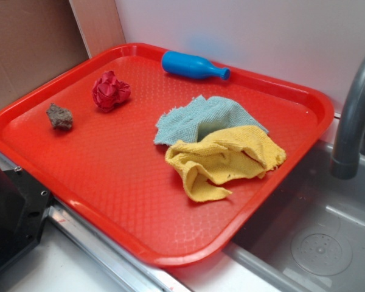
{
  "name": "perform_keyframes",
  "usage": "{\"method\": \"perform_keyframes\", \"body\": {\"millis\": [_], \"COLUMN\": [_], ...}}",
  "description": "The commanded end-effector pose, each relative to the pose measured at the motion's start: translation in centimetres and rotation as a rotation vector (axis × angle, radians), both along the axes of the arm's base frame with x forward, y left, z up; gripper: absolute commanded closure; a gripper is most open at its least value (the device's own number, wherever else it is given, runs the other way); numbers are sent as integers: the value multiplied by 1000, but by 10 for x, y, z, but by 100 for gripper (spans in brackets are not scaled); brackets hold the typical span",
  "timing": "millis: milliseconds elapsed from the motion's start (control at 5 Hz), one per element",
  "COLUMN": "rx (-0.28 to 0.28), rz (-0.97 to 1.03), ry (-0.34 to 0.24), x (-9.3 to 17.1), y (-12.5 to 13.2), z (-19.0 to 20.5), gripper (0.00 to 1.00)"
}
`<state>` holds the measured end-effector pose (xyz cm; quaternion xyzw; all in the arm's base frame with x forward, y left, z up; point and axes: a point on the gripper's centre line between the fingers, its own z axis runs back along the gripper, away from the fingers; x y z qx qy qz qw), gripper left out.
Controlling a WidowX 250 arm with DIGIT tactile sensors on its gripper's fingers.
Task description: Grab the yellow cloth.
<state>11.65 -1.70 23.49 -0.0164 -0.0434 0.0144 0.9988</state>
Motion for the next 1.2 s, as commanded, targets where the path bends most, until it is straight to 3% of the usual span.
{"method": "perform_keyframes", "body": {"millis": [0, 200, 400, 800, 1000], "rx": [0, 7, 90, 25, 3], "rz": [0, -174, -400, -889, -1022], "ry": [0, -32, -106, -281, -250], "x": [0, 13, 29, 60, 75], "y": [0, -4, -16, -51, -64], "z": [0, -6, -14, -35, -55], "gripper": [0, 0, 0, 0, 0]}}
